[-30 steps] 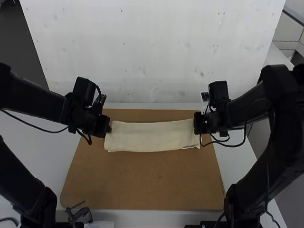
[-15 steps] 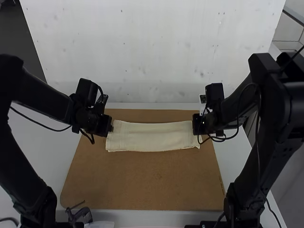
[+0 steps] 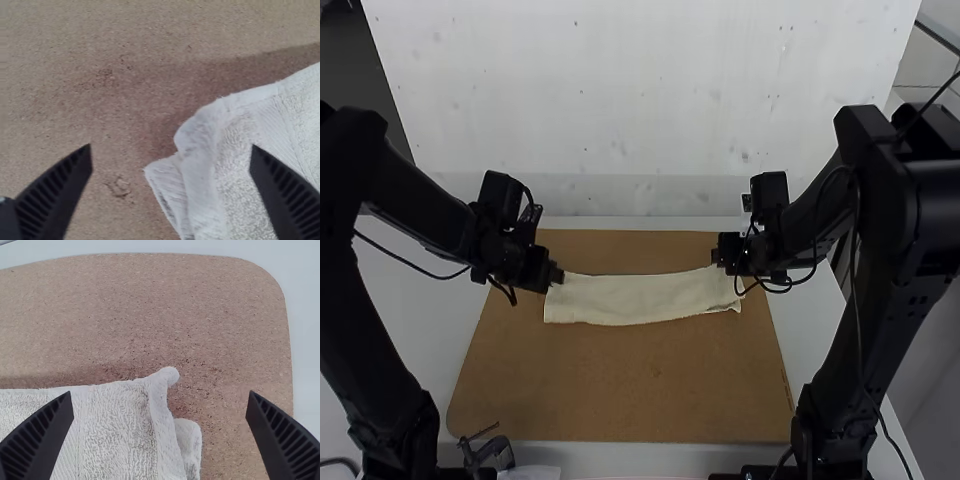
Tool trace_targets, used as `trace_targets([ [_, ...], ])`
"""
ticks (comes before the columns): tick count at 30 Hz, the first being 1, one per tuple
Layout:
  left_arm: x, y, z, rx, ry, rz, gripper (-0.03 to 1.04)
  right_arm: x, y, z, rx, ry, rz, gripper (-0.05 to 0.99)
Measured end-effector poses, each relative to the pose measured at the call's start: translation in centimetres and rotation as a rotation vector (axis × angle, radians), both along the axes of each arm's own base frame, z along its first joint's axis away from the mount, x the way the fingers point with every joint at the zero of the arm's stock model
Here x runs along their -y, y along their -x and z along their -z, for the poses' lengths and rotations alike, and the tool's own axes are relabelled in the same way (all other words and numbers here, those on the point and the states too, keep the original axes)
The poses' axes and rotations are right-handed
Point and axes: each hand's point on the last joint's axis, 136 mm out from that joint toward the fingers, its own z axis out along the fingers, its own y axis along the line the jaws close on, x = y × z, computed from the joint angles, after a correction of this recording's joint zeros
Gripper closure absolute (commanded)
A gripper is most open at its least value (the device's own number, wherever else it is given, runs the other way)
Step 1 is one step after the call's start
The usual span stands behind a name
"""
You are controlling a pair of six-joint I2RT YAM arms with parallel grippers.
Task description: Fold the towel.
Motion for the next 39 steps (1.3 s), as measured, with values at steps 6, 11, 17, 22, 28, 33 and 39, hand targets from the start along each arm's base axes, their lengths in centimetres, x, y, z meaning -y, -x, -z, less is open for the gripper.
trace_targets([
  [6, -2.0, -1.9, -1.9, 0.075, 0.014, -0.066, 0.02, 0.7, 1.1, 0.2, -0.043, -0.007, 0.032, 0.02],
  [11, -3.1, -2.7, -5.0, 0.161, 0.035, -0.104, 0.02, 1.4, 2.1, 0.5, -0.092, -0.015, 0.064, 0.02],
  [17, -3.2, -3.0, -7.6, 0.23, 0.058, -0.115, 0.02, 1.5, 2.7, 3.0, -0.175, -0.025, 0.089, 0.03],
  [22, -3.2, -3.0, -9.0, 0.268, 0.069, -0.116, 0.02, 2.0, 2.3, 4.5, -0.221, 0.002, 0.119, 0.44],
  [28, -3.3, -2.5, -9.2, 0.298, 0.08, -0.12, 0.02, 1.7, 1.8, 4.7, -0.227, 0.034, 0.14, 0.92],
  [33, -3.3, -2.0, -8.5, 0.286, 0.078, -0.12, 0.02, 1.4, 1.7, 4.6, -0.243, 0.036, 0.144, 0.92],
  [39, -3.5, -2.0, -8.4, 0.285, 0.079, -0.124, 0.02, 2.1, 2.0, 4.4, -0.269, 0.001, 0.152, 0.92],
])
